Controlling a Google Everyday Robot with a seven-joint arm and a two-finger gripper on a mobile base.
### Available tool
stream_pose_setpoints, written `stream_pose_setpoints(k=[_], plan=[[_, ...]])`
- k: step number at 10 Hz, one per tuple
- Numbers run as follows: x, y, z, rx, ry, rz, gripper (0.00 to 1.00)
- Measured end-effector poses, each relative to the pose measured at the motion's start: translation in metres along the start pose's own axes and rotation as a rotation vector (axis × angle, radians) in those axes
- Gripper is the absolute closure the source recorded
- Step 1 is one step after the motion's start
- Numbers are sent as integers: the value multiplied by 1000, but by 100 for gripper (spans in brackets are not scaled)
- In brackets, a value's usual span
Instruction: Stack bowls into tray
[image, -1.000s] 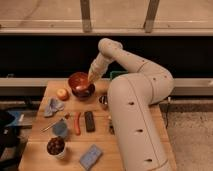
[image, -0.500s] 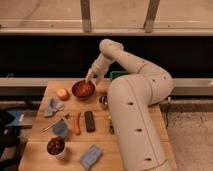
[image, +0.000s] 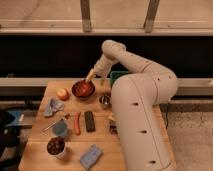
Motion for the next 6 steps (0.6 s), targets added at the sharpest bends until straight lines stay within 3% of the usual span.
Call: stream_pose_setpoints(k=[3,6], plan=[[3,-12,-9,7,-21,16,36],[11,-5,-2,14,-7,2,36]])
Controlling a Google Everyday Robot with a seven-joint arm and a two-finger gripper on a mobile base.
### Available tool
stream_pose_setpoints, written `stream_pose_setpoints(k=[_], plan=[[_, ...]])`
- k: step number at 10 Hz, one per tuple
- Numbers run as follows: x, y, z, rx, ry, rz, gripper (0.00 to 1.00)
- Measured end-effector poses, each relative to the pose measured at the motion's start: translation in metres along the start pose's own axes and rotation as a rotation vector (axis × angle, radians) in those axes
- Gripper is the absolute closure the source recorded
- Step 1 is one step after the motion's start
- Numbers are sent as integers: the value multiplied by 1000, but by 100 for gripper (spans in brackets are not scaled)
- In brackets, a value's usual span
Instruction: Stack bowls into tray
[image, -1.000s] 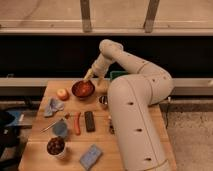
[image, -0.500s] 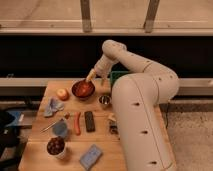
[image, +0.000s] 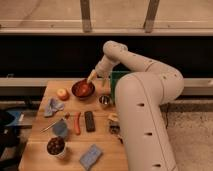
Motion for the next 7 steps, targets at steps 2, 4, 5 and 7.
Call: stream_pose_setpoints(k=[2,4,5,7], plan=[[2,7,-4,-9,-6,-11,36],[3,14,-6,-15,-8,-25,36],[3,16,-6,-16,-6,-29,36],[5,18,1,-16,5,-35,36]])
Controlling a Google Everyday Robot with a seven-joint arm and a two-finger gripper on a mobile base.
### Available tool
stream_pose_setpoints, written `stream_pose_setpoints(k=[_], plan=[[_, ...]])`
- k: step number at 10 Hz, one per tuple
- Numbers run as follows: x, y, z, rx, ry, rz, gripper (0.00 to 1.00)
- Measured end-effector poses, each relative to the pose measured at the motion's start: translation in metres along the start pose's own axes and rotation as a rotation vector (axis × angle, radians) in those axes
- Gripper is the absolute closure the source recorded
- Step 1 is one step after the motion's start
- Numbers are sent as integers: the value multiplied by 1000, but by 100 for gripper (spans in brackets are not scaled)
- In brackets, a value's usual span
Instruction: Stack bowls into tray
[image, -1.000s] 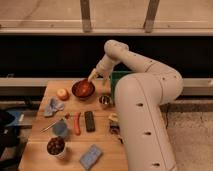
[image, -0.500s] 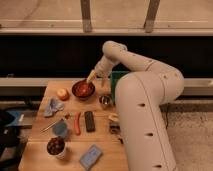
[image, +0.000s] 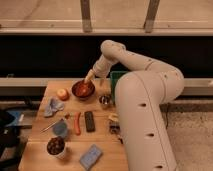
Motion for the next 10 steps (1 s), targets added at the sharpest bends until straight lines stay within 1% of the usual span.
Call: stream_pose_setpoints(k=[2,3,5,6,8,10], plan=[[3,1,9,6,19,-3,36],[4,0,14,14,27,-4,36],[8,-8,31,39,55,5,36],[9,-11,37,45,63,11,36],[12,-15,51,46,93,27,36],[14,-16,61,35,111,37,36]])
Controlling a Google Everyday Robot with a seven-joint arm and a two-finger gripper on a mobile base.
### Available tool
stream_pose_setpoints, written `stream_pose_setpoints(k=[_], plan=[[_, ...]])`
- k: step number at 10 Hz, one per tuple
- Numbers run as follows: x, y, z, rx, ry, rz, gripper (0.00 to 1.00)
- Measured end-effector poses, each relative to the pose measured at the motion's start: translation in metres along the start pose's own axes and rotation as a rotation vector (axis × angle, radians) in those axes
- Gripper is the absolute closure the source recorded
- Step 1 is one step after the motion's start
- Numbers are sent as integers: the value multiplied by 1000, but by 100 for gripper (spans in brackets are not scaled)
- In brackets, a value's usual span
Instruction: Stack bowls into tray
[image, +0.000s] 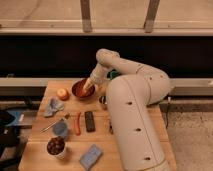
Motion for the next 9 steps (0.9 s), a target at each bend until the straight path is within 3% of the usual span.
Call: stream_pose_setpoints(k=[3,8,9], plan=[[-2,4,7,-22,11,7,41],[-3,4,10,-68,9,19,92],[-2,4,11,-75,15,18,98]])
